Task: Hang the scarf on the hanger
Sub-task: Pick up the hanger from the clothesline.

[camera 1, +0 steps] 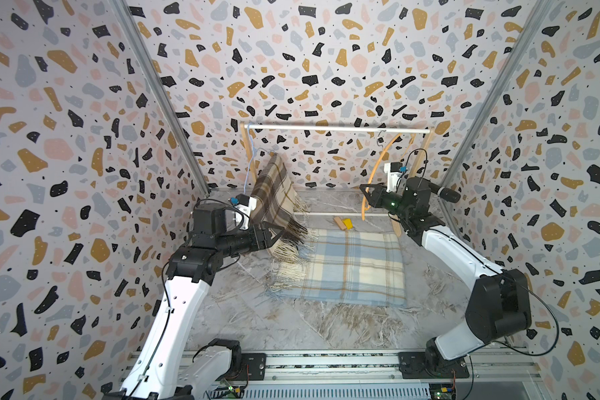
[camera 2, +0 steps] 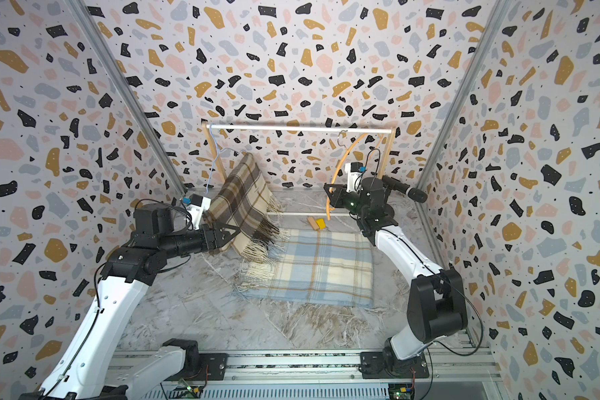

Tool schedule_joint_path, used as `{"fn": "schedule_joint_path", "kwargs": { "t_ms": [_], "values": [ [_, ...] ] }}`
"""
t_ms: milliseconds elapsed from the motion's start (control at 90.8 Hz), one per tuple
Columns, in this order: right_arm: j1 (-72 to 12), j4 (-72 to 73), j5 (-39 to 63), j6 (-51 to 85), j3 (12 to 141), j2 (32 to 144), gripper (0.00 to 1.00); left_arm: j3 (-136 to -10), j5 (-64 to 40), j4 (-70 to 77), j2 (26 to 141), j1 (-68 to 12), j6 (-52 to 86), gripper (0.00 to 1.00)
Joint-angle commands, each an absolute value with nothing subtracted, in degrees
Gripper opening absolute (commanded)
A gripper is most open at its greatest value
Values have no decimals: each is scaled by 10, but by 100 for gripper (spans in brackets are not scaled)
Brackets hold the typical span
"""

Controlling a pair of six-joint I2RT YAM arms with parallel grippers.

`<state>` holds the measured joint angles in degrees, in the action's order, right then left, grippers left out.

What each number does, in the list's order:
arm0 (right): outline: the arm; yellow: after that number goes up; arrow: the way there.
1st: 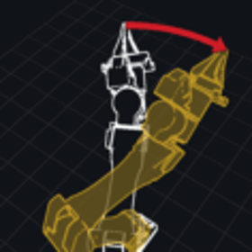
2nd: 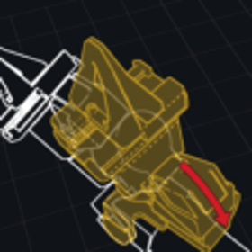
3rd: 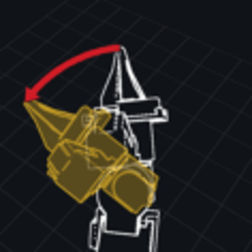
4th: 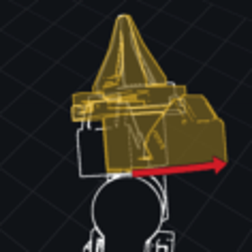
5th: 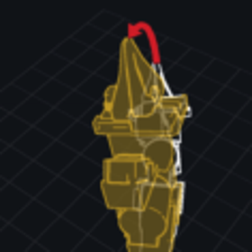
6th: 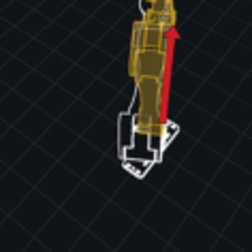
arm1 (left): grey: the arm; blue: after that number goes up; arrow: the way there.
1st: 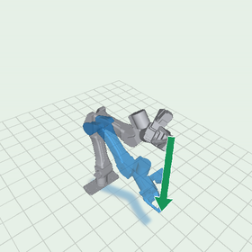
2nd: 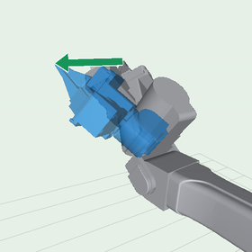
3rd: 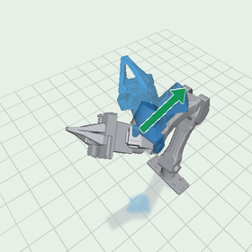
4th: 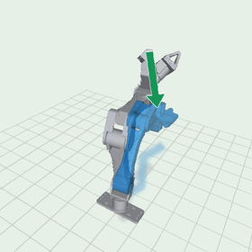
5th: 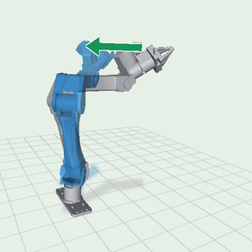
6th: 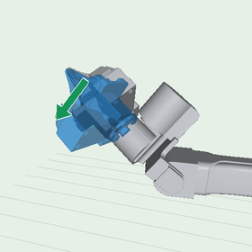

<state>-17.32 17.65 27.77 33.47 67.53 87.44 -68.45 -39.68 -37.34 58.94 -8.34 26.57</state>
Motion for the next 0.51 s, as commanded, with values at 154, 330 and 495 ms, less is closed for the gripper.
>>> {"fn": "schedule_joint_path", "kwargs": {
  "t_ms": [154, 330, 495],
  "values": [
    [-199, 181, 289, 257, 573, 792, 1, -742, -354, -364, 639, -155, 248, 67],
    [-212, 121, 270, 206, 546, 755, 1, -777, -346, -341, 684, -193, 258, 67],
    [-247, 107, 224, 183, 477, 717, 2, -828, -339, -315, 742, -246, 269, 67]
  ]
}}
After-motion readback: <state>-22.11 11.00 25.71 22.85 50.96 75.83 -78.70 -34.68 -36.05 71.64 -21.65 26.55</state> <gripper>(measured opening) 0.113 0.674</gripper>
